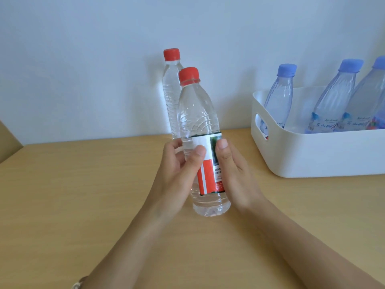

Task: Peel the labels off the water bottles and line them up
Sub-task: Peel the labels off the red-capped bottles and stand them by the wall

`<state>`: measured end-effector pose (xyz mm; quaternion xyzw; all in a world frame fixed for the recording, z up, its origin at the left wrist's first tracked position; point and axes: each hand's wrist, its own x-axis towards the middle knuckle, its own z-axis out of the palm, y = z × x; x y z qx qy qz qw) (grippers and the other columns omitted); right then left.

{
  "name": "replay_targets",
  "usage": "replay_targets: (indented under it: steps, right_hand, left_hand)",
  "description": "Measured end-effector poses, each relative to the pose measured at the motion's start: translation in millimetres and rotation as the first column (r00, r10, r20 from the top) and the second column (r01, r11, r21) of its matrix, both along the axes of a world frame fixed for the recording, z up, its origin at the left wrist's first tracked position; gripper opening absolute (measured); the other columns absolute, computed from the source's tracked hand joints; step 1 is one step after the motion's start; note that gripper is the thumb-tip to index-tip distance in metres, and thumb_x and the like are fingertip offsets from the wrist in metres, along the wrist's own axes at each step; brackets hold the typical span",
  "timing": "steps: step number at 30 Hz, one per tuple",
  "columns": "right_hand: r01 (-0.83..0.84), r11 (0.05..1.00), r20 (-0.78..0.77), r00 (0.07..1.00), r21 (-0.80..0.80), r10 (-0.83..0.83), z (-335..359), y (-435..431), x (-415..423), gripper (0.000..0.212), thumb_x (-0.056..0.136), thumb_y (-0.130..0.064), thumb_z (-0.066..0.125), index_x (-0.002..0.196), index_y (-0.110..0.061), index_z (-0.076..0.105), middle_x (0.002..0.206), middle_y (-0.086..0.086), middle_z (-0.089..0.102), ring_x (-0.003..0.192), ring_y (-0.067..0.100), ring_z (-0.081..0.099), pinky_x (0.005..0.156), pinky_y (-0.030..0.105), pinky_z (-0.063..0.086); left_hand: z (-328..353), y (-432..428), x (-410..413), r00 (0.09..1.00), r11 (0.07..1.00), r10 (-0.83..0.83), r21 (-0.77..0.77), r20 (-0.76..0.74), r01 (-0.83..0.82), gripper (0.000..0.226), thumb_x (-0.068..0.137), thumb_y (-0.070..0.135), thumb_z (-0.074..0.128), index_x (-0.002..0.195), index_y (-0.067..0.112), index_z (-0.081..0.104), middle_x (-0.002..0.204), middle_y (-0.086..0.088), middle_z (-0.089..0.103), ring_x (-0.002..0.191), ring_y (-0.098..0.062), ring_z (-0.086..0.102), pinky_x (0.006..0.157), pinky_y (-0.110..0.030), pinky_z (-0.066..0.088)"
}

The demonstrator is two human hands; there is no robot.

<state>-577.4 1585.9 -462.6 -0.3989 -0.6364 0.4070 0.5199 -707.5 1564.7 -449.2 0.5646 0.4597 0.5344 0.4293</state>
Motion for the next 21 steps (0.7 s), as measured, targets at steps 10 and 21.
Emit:
replay_targets:
  steps: [10, 21]
  right_hand:
    - [-0.15, 0.988, -0.082, 0.986, -0.036, 0.147, 2.2, 7.9, 3.4, 0.039, 0.092, -0.063, 0.033, 0.124, -0.047, 0.049, 0.131, -0.022, 0.058, 0.122, -0.004, 0.052, 0.105, 0.025, 0.042]
    - [-0.021, 0.978, -0.168, 0.986, -0.209, -0.015, 2.6, 13.6, 6.4, 0.015, 0.094, -0.012, 0.057, 0.104, -0.013, 0.068, 0.094, 0.01, 0.073, 0.07, 0.01, 0.066, 0.061, 0.026, 0.053]
  left_hand:
    - [-0.5, 8.9, -6.4, 0.949, 1.0, -0.003, -0.023, 0.315, 0.01, 0.068, 0.064, 0.032, 0.076, 0.122, 0.003, 0.055, 0.11, -0.02, 0.07, 0.098, -0.035, 0.07, 0.082, -0.046, 0.057]
    - [-0.3, 9.1, -13.6, 0.934, 0.996, -0.074, -0.012, 0.349, 0.083, 0.052, 0.068, 0.024, 0.071, 0.113, -0.002, 0.063, 0.103, -0.023, 0.071, 0.091, -0.033, 0.07, 0.076, -0.043, 0.059]
